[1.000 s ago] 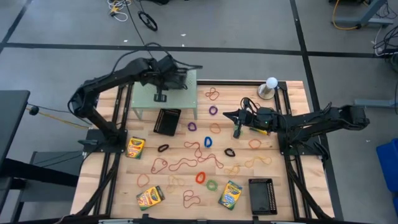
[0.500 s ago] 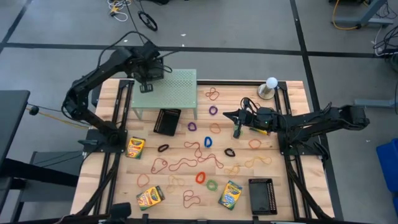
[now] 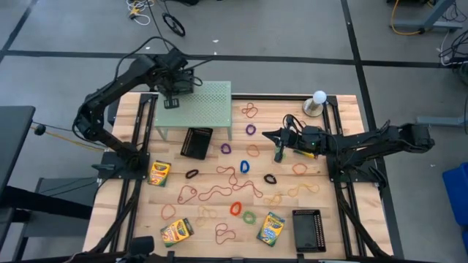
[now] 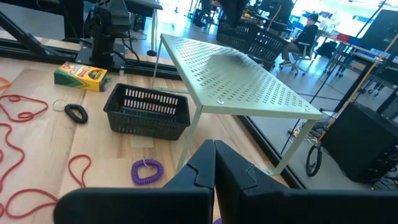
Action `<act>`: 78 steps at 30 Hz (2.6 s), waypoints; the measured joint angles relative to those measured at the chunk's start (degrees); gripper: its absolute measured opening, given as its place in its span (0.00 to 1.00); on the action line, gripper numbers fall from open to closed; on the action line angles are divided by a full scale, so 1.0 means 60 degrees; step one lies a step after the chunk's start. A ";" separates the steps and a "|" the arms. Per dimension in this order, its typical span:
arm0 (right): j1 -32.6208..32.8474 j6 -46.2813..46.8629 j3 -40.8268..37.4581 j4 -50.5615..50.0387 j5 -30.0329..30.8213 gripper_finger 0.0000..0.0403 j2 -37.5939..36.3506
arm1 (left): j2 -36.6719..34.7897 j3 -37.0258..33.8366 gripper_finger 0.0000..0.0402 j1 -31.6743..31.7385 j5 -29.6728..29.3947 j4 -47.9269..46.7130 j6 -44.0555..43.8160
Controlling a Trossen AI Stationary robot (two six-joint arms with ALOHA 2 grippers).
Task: Pick & Place Office Desk Supplies
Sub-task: Put the top black bin on the shelf
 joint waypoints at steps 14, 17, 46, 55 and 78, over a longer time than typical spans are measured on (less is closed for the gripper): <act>0.0000 0.0000 0.0000 0.0000 0.0000 0.01 0.0001 | 0.0008 0.0000 0.04 0.0000 -0.0001 -0.0086 -0.0289; 0.0000 0.0000 0.0000 0.0000 0.0000 0.01 0.0004 | 0.0099 0.0000 0.04 -0.0011 0.0012 -0.0185 -0.0408; 0.0004 0.0000 0.0000 0.0000 -0.0003 0.01 0.0004 | 0.0324 0.0004 0.12 -0.0273 0.0000 -0.0415 -0.0525; 0.0000 0.0000 0.0000 0.0000 0.0000 0.01 0.0004 | 0.0324 0.0004 0.19 -0.0273 -0.0002 -0.0452 -0.0510; 0.0004 0.0078 0.0000 -0.0003 -0.0002 0.01 0.0004 | 0.0040 0.0011 0.30 -0.0781 -0.1011 -0.0866 -0.0275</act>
